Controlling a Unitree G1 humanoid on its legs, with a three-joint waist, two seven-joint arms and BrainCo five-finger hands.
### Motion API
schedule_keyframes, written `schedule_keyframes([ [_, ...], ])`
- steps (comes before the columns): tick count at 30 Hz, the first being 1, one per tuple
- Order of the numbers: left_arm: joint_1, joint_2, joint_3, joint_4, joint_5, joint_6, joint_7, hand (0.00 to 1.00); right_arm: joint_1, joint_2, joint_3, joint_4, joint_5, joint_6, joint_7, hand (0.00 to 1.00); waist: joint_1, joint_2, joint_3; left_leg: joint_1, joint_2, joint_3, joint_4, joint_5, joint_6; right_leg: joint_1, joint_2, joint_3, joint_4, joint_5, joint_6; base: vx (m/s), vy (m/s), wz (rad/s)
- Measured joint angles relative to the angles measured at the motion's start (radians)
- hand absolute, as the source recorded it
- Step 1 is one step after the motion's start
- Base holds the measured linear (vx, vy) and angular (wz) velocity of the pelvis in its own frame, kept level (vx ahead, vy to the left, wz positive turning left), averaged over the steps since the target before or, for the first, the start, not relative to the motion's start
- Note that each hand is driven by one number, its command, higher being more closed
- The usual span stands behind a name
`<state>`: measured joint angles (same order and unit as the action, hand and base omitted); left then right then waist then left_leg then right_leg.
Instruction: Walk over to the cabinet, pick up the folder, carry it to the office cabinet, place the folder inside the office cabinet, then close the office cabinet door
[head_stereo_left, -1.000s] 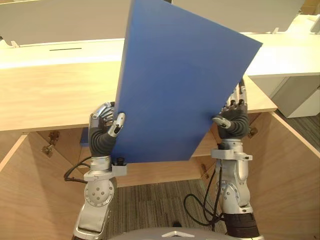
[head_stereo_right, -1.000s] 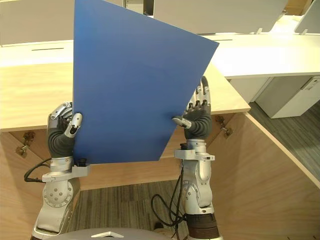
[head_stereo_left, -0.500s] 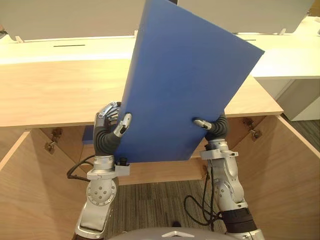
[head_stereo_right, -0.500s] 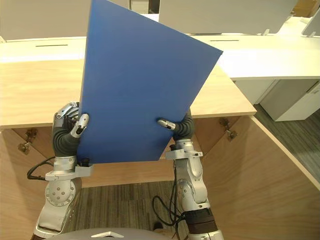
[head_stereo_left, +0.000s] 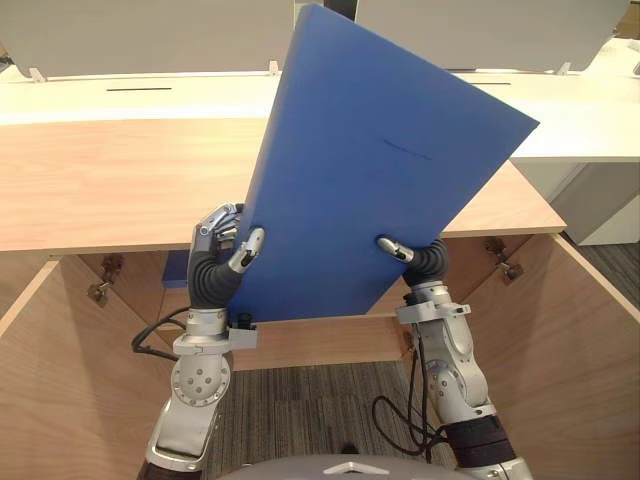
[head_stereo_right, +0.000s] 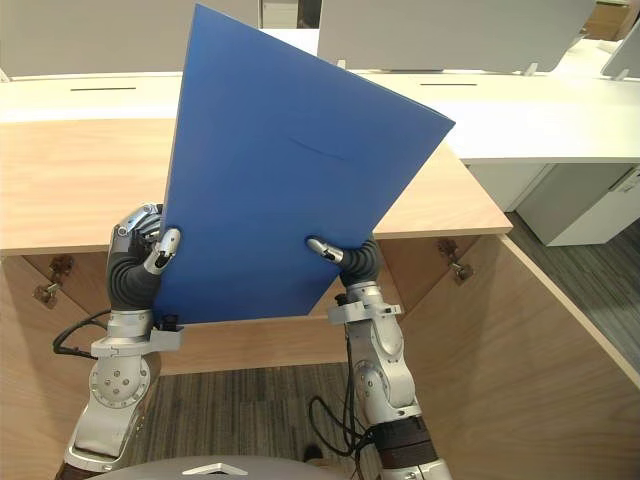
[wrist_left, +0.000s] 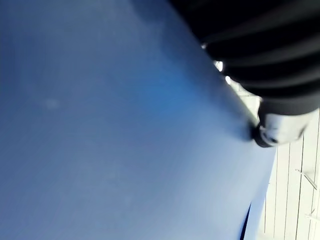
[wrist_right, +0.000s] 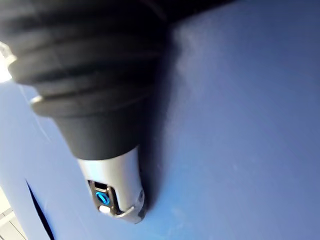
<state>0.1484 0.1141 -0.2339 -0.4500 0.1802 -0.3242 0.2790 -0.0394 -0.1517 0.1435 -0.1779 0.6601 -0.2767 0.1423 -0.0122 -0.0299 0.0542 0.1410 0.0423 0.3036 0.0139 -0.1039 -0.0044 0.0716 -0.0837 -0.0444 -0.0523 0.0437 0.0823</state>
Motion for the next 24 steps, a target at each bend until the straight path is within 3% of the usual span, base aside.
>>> schedule_keyframes([
  [8, 0.018, -0.056, 0.127, 0.055, 0.000, 0.000, 0.027, 0.00, 0.047, 0.105, -0.029, 0.000, -0.031, -0.001, -0.021, 1.00, -0.001, 0.002, -0.001, 0.001, -0.001, -0.007, -0.002, 0.006, 0.005, 0.004, -0.001, -0.007, 0.000, 0.000, 0.000, 0.00, 0.000, 0.01],
  [13, 0.074, -0.093, 0.237, 0.106, -0.020, 0.014, 0.047, 0.00, 0.050, 0.127, -0.100, -0.001, -0.034, -0.003, -0.034, 1.00, 0.000, 0.003, -0.002, 0.012, -0.008, -0.028, -0.032, 0.025, 0.004, 0.014, -0.005, -0.026, -0.005, 0.000, 0.000, -0.03, -0.021, 0.13],
  [19, 0.123, -0.121, 0.356, 0.254, -0.060, 0.055, 0.045, 0.00, 0.077, 0.150, -0.150, -0.004, -0.043, -0.004, -0.064, 1.00, 0.005, 0.004, -0.003, 0.010, -0.010, -0.031, -0.036, 0.027, 0.005, 0.014, -0.007, -0.030, -0.008, -0.001, 0.001, -0.02, -0.014, 0.01],
  [24, 0.133, -0.136, 0.396, 0.446, -0.070, 0.091, 0.018, 0.00, 0.089, 0.148, -0.196, -0.023, -0.120, -0.003, -0.073, 1.00, 0.004, 0.005, -0.003, -0.004, -0.016, -0.050, -0.036, 0.028, 0.006, 0.014, -0.013, -0.050, -0.017, -0.001, 0.001, -0.01, -0.019, 0.11],
])
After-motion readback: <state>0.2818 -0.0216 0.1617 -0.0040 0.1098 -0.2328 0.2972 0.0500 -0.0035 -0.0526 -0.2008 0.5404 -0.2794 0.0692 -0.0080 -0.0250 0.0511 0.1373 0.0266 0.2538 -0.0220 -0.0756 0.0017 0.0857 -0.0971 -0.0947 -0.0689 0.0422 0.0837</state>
